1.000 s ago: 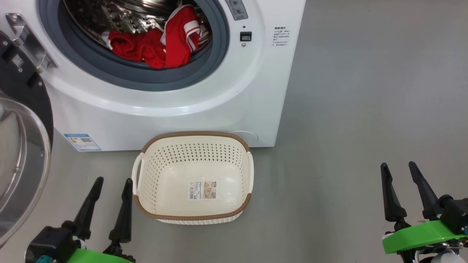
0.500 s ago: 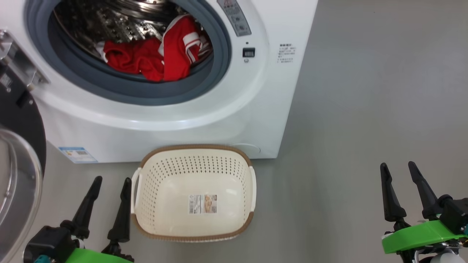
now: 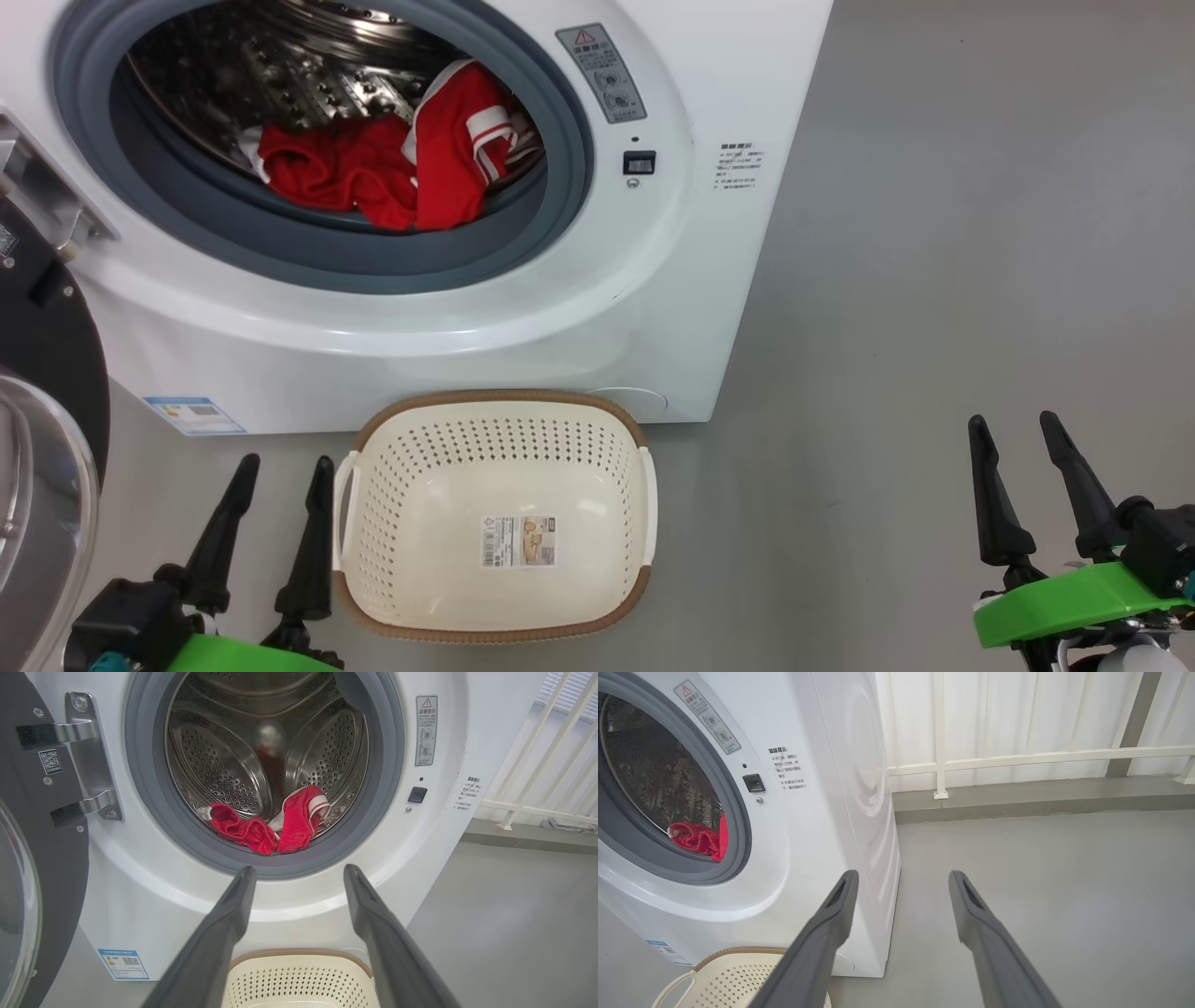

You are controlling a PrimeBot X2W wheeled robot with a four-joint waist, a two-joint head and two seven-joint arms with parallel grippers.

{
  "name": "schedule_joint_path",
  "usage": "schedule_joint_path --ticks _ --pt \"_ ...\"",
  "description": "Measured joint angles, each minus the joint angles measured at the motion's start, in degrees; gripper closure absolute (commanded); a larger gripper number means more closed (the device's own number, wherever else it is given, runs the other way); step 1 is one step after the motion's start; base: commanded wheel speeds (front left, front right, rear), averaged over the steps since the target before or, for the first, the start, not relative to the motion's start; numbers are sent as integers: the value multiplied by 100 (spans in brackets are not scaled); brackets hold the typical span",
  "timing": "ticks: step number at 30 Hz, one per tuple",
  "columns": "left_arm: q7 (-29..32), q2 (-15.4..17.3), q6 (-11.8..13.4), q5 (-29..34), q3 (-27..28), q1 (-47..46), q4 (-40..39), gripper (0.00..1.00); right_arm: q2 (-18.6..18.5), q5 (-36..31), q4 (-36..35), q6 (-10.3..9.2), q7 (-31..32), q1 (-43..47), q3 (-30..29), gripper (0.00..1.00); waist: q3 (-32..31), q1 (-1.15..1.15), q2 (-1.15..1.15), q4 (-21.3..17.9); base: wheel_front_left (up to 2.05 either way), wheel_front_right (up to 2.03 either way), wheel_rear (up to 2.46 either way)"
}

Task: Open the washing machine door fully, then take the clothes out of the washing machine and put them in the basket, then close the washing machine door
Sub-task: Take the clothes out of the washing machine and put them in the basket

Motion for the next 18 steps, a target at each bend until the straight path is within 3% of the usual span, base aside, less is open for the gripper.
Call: schedule_joint_path --ticks 18 --pt "0 -48 0 -76 -63 -80 126 0 1 2 -10 0 0 -12 34 0 108 0 0 -2 0 0 0"
